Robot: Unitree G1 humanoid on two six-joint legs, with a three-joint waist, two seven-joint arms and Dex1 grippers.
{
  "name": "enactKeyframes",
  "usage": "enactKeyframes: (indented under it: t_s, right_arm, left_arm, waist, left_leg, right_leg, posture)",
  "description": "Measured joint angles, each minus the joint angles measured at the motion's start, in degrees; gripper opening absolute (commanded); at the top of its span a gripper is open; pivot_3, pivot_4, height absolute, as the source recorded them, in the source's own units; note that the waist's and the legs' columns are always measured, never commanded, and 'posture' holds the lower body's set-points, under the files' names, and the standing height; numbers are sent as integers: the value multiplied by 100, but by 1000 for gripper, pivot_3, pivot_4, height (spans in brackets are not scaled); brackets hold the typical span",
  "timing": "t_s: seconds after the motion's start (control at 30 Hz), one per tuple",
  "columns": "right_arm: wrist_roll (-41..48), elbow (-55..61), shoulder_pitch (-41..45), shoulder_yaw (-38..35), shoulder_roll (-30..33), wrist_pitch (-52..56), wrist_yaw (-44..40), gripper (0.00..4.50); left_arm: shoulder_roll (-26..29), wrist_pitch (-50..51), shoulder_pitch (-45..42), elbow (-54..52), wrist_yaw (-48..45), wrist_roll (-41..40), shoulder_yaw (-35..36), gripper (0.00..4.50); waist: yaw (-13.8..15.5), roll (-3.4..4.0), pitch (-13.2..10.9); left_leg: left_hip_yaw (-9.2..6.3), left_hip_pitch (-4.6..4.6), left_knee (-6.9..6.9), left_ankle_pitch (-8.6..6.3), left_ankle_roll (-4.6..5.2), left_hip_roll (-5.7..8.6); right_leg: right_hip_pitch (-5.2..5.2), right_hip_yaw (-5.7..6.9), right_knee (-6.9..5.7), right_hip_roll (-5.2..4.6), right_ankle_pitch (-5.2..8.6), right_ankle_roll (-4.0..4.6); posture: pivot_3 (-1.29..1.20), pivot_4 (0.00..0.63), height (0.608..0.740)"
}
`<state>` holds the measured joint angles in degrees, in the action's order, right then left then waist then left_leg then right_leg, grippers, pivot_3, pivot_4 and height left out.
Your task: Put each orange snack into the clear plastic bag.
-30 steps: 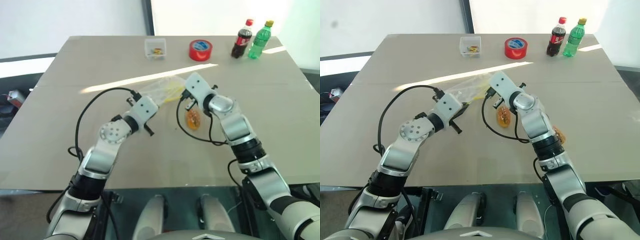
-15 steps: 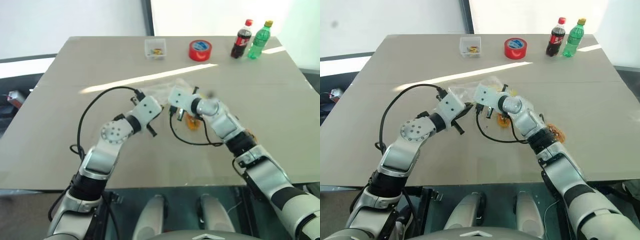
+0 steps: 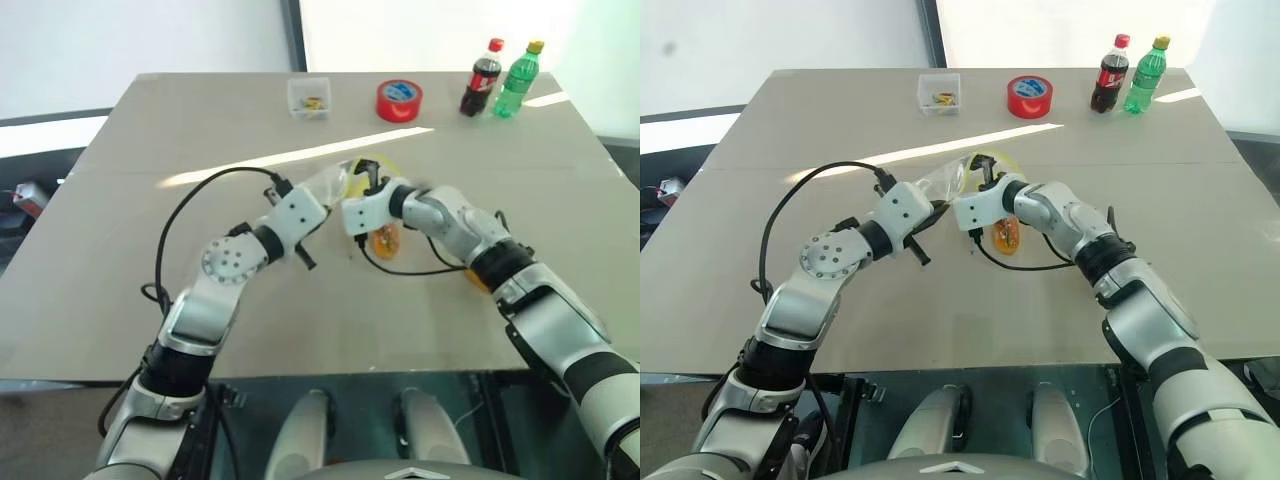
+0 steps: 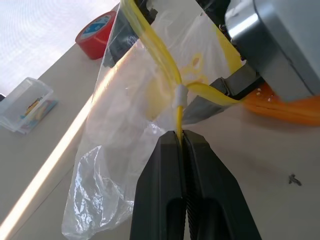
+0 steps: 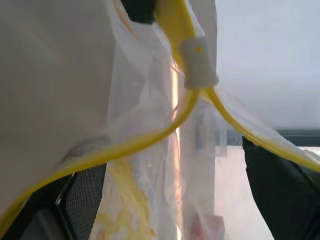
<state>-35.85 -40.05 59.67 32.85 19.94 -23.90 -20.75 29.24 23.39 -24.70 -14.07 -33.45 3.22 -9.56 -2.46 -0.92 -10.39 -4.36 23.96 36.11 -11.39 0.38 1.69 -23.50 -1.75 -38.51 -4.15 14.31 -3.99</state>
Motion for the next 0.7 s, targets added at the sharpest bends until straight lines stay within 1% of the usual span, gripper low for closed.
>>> enactKeyframes:
  t_s: [0.03, 0.13, 0.17, 0.2, 0.27, 0.3, 0.33, 0.37, 0.47, 0.53, 0.57, 0.63, 0.7]
  right_arm:
    - [79, 143, -60, -66, 83, -9, -100, 4404]
    - [864, 964, -566, -564, 284, 325, -803, 4404]
    - [940, 1027, -605, -617, 295, 376, -865, 4404]
    - [1119, 1220, -708, -739, 321, 560, -1022, 4404]
    - [1869, 2099, -1158, -1273, 376, 1482, -1527, 4404]
    - [1893, 2135, -1175, -1292, 380, 1529, -1548, 4404]
    - [2500, 3159, -1564, -1820, 384, 3034, -1881, 4404]
    - [2676, 3577, -1748, -1979, 338, 3587, -1934, 4404]
    - [3270, 5510, -2773, -2303, 223, 6085, -2014, 4404]
    - [3452, 6167, -3146, -2305, 186, 7138, -1987, 4404]
    - [3584, 6605, -3285, -2362, 63, 8062, -1844, 4404]
    - [3659, 7063, -3292, -2487, -175, 8868, -1558, 4404]
    - [3698, 7307, -3297, -2481, -288, 9344, -1329, 4404]
  left_arm:
    - [-17, -2, -5, 48, 11, 1, 3, 0]
    - [-33, -29, -35, 276, 78, 11, 14, 0]
    - [-33, -34, -35, 299, 84, 12, 15, 0]
    - [-41, -50, -52, 344, 90, 13, 6, 0]
    - [-37, -114, -75, 424, 127, 28, 21, 0]
    - [-37, -116, -77, 428, 129, 29, 21, 0]
    - [-80, -145, -100, 490, 176, 38, 40, 0]
    - [-80, -156, -97, 504, 204, 37, 57, 0]
    - [-86, -210, -54, 603, 258, -7, 177, 0]
    - [-59, -250, -28, 673, 262, -12, 260, 0]
    - [-34, -291, -20, 718, 250, -17, 281, 0]
    - [-27, -385, -20, 760, 217, -27, 281, 0]
    - [-1, -462, -21, 828, 185, -29, 281, 0]
  waist:
    - [2, 0, 0]
    - [10, 0, 0]
    - [10, 0, 0]
    - [11, 0, 0]
    - [23, 0, 0]
    - [23, 0, 0]
    - [24, 0, 0]
    - [29, -1, 1]
    - [47, 0, 2]
    - [40, 0, 1]
    - [21, 0, 1]
    - [26, 0, 1]
    - [33, -1, 2]
  left_leg:
    - [-1, 0, 0, 0, 0, 0]
    - [-1, 0, 2, -1, 1, 0]
    - [0, 0, 4, -1, 2, 0]
    - [0, 0, 4, -1, 2, 0]
    - [-4, 2, 6, -1, 3, -1]
    - [-4, 2, 6, -1, 3, -1]
    - [-4, 2, 10, -1, 3, -1]
    - [-10, 1, 17, -2, 3, -6]
    - [-18, 4, 16, -2, 3, -8]
    - [-11, 6, 18, -2, 4, -5]
    - [-6, 4, 25, -2, 4, -2]
    - [-7, -5, 28, -1, 4, -2]
    - [-12, -13, 28, -1, 4, -3]
  right_leg:
    - [0, 0, 0, 0, 0, 0]
    - [3, 0, 0, 0, 0, 0]
    - [3, 0, 0, -1, 0, 0]
    - [3, -1, -1, -1, 0, 0]
    - [5, 2, -1, 0, 0, 0]
    - [5, 2, -1, 0, 0, 0]
    - [5, 2, -3, 0, 0, 0]
    - [9, 8, -7, 2, 0, 0]
    - [7, 13, -10, 3, 2, 1]
    - [4, 8, -12, 1, 1, 1]
    - [4, 3, -23, 0, 1, 0]
    - [7, 2, -30, 1, 1, -1]
    - [15, 9, -29, 2, 2, -1]
  posture:
    - [0, 150, 740]
    - [0, 150, 740]
    - [0, 150, 740]
    - [0, 150, 740]
    - [0, 150, 740]
    - [0, 150, 740]
    - [0, 150, 740]
    - [0, 150, 740]
    - [0, 150, 740]
    - [0, 150, 740]
    - [0, 150, 740]
    - [0, 150, 740]
    - [0, 150, 740]
